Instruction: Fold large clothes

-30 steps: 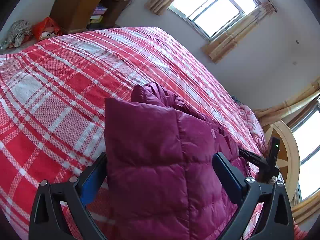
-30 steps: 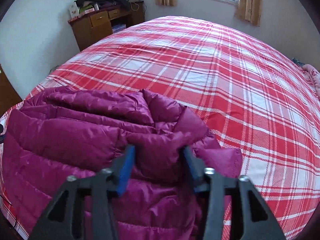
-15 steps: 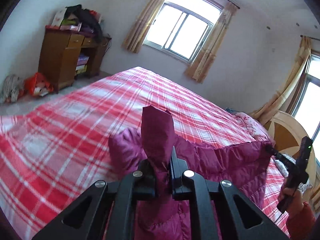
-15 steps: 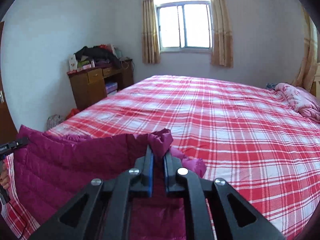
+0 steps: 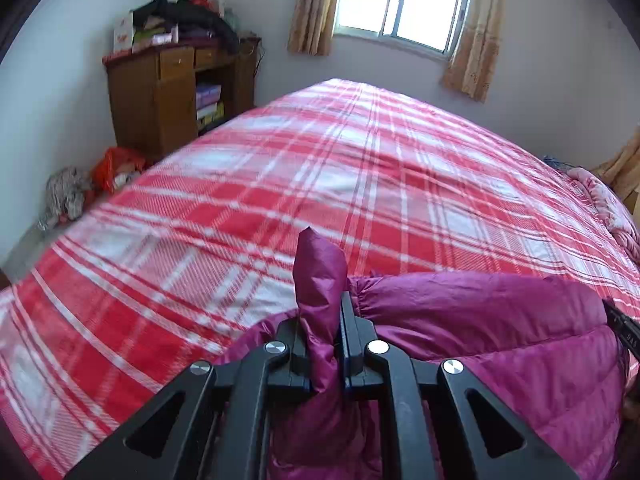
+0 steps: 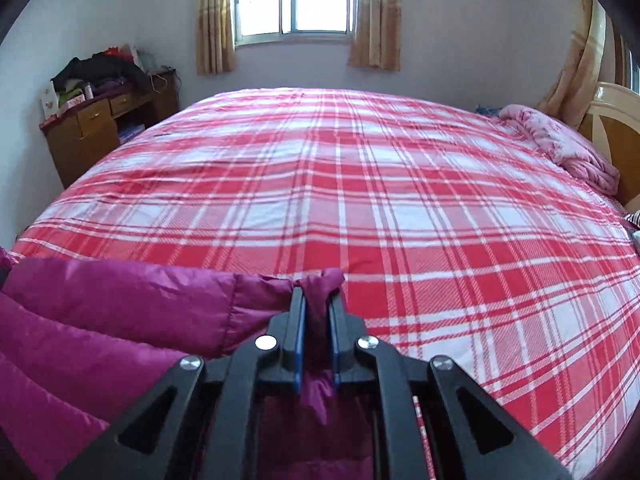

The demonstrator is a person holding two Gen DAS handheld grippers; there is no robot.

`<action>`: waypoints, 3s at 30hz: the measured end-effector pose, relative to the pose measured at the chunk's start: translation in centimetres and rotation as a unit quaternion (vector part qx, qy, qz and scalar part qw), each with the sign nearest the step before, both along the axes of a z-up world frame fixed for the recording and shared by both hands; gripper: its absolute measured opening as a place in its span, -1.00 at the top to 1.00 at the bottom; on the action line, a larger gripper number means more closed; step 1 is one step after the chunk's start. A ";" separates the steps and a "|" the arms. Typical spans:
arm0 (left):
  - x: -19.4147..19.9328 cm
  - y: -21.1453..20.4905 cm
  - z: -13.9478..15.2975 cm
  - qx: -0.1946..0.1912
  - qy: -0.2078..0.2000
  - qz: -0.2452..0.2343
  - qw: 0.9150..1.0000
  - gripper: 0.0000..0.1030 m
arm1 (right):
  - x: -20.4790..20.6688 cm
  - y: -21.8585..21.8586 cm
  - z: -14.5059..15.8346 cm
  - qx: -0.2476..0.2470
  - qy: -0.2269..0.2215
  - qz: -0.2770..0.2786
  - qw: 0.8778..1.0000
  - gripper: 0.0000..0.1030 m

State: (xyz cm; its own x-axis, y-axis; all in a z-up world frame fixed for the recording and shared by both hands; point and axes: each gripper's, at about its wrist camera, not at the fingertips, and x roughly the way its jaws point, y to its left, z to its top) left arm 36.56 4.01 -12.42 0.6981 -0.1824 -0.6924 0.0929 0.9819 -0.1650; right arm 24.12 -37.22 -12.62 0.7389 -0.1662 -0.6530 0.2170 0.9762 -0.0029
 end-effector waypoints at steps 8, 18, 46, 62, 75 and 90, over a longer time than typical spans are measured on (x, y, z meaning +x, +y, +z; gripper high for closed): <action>1.8 2.1 -2.7 -0.092 0.046 0.029 0.994 0.75 | 2.6 0.5 -2.0 -0.011 0.063 0.012 0.998 0.58; -0.4 3.7 0.8 -0.105 0.044 0.021 0.993 0.75 | -3.1 -2.6 3.4 0.035 -0.045 -0.030 0.998 0.47; -13.6 -7.1 0.5 -0.017 0.006 -0.087 0.996 0.71 | -8.4 13.3 -2.5 0.135 0.014 0.143 0.980 1.00; -18.6 -1.1 4.8 0.078 -0.034 0.063 0.994 -0.48 | -14.7 14.5 2.0 0.137 -0.050 0.176 0.974 0.08; -22.9 4.0 1.3 -0.090 -0.041 0.144 0.985 -0.48 | -15.0 15.8 -1.9 0.119 0.001 0.197 0.973 0.06; -20.0 2.9 -1.6 -0.244 -0.060 0.162 0.954 -0.51 | -4.0 9.4 -0.2 0.243 -0.017 0.100 0.965 0.81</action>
State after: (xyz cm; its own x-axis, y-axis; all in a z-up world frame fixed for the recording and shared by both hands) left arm 16.59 6.95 -14.06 0.8415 -0.2232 -0.4919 -0.1556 0.7719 -0.6164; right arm 20.14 -27.83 -12.81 0.7469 0.3019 -0.5925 0.0156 0.8828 0.4696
